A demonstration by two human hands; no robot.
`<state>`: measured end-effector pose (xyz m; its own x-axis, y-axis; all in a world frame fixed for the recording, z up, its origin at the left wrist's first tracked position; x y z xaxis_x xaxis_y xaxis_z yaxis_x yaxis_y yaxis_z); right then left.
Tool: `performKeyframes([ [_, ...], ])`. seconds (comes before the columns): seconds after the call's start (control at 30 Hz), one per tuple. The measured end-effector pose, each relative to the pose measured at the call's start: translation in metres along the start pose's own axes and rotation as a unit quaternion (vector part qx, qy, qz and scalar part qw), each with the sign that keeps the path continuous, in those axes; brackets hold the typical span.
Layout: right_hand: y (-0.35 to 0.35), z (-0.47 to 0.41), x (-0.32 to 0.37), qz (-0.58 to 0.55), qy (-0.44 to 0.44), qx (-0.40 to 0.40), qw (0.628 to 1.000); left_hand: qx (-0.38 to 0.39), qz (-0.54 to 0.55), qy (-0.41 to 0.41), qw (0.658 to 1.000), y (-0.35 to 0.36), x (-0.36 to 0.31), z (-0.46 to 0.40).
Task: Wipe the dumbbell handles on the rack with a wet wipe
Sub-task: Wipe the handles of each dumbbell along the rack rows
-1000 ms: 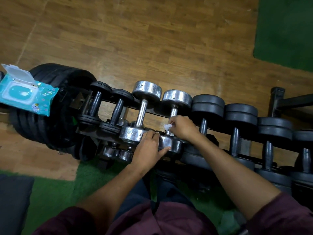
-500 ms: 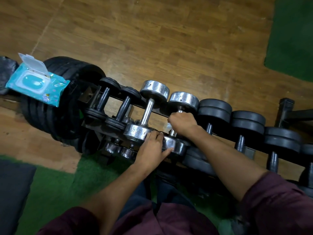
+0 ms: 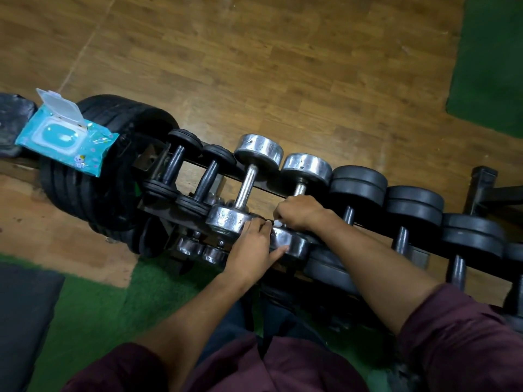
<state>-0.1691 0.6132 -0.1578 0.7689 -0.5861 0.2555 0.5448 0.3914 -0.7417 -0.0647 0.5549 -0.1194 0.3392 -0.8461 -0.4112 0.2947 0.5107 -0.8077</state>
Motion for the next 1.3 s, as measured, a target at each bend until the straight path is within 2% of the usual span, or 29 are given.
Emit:
performKeyframes([
  [0.23,0.002,0.027,-0.015,-0.157,-0.033,-0.029,0.987,-0.004,-0.004,-0.021,1.000,-0.001,-0.002,0.003],
  [0.4,0.014,0.059,-0.039,-0.167,-0.012,-0.030,0.985,-0.014,0.006,-0.053,0.998,0.001,-0.011,0.008],
  [0.5,0.021,0.075,-0.058,-0.200,0.024,-0.065,0.977,-0.021,0.018,-0.058,0.998,0.001,-0.015,0.013],
  [0.73,0.019,0.110,-0.073,-0.291,0.072,-0.170,0.939,-0.050,0.016,-0.029,0.998,-0.002,-0.036,0.028],
  [0.87,0.023,0.122,-0.075,-0.336,0.104,-0.212,0.912,-0.063,0.018,0.026,0.998,-0.001,-0.055,0.036],
  [0.97,0.030,0.136,-0.080,-0.382,0.150,-0.251,0.877,-0.047,0.026,0.062,0.997,0.007,-0.067,0.039],
  [1.1,0.043,0.161,-0.095,-0.369,0.232,-0.303,0.847,-0.001,0.030,0.113,0.993,0.025,-0.082,0.043],
  [1.3,0.062,0.195,-0.101,-0.344,0.280,-0.306,0.843,0.094,0.080,0.101,0.987,0.061,-0.090,0.046],
])
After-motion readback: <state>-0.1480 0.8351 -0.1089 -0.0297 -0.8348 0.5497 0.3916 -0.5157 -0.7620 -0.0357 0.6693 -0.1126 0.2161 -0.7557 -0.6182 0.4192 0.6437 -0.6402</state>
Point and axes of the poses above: each hand's wrist, its own z-axis away from the middle knuckle, its own y-axis out of the palm, x = y × z, the point moved 9 cm from there along -z, towards the middle knuckle, and after that the axes turned 7 degrees about -y, right-handed, at the moved point
